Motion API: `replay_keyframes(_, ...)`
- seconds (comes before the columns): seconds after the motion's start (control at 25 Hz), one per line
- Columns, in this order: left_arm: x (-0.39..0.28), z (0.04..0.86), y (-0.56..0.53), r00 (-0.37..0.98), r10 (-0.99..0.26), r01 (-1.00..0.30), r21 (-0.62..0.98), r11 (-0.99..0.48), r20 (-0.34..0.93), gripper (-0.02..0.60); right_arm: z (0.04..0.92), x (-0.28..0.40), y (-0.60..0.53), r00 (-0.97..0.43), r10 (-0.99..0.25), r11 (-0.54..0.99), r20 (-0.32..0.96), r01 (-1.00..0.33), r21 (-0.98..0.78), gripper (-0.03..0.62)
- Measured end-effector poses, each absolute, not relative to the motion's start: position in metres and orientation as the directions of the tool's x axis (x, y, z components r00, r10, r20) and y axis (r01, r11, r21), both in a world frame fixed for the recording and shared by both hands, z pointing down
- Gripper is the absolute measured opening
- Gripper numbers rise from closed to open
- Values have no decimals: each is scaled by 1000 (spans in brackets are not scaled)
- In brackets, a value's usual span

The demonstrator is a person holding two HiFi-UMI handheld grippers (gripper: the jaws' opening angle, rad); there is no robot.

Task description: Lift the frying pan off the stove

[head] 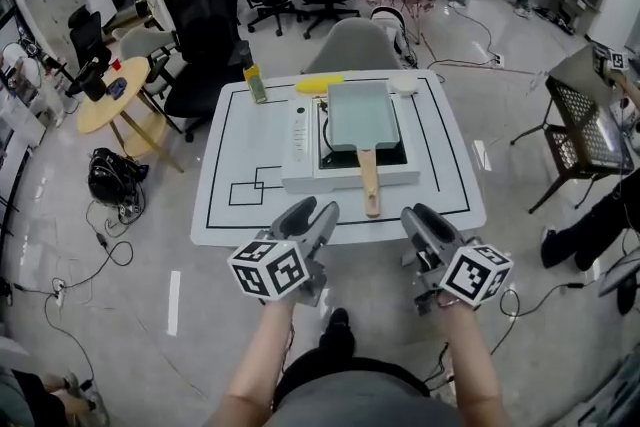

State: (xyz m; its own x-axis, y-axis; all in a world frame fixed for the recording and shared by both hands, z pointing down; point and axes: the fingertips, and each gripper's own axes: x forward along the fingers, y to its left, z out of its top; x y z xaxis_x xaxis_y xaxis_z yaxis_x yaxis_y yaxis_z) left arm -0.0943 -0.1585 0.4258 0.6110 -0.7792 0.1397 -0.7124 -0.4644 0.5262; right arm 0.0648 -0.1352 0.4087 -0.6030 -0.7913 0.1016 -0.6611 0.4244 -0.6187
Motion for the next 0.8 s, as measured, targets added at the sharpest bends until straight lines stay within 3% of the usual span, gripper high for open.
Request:
replay_keyframes(0.48,-80,436,-218,733,-668,-556,678,-482,126,215,421,56,-177,-614,-781,377,114,-609,-698,179)
replay_keyframes(0.8,-64,443,-241,789,-607,-417,810,-412,98,225,424,50,-192,-655,-749,376,103,-547,-748,193)
